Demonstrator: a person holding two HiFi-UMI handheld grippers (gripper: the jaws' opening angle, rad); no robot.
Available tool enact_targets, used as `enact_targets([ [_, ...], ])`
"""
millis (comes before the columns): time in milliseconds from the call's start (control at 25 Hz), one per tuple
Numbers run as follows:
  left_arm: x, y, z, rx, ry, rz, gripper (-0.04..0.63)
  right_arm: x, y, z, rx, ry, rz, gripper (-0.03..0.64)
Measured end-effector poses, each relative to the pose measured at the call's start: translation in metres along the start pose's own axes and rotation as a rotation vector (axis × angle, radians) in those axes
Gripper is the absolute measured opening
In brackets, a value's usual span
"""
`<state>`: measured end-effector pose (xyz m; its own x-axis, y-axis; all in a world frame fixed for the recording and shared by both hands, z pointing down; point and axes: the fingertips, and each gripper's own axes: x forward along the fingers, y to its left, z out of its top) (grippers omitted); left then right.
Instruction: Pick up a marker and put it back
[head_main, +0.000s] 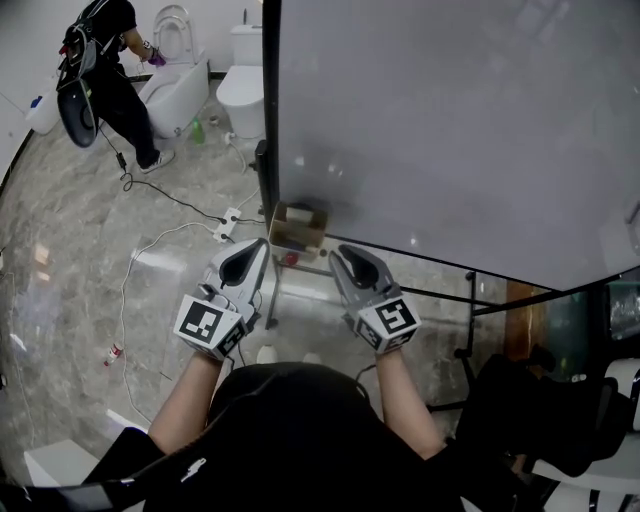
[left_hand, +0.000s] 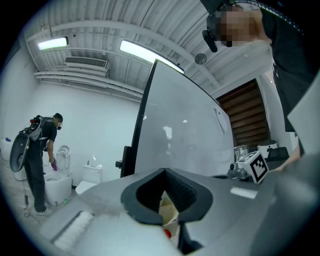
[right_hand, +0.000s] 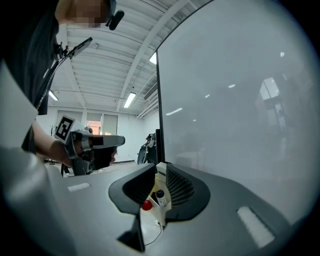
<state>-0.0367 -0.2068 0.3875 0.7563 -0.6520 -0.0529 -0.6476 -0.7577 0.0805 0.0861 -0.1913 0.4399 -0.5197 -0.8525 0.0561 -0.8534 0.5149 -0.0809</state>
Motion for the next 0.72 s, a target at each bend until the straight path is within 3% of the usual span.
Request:
enact_targets([
  [160, 0.009, -0.008, -0.002, -0.005, 0.004, -0.035, 0.0, -0.013, 0.002, 0.019, 0.006, -0.044, -0.013, 0.04],
  [720, 0.028, -0.026, -0.007, -0.014, 0.007, -0.131, 0.001, -0.037, 0.005, 0.046, -0.001, -0.111, -0.067, 0.009],
])
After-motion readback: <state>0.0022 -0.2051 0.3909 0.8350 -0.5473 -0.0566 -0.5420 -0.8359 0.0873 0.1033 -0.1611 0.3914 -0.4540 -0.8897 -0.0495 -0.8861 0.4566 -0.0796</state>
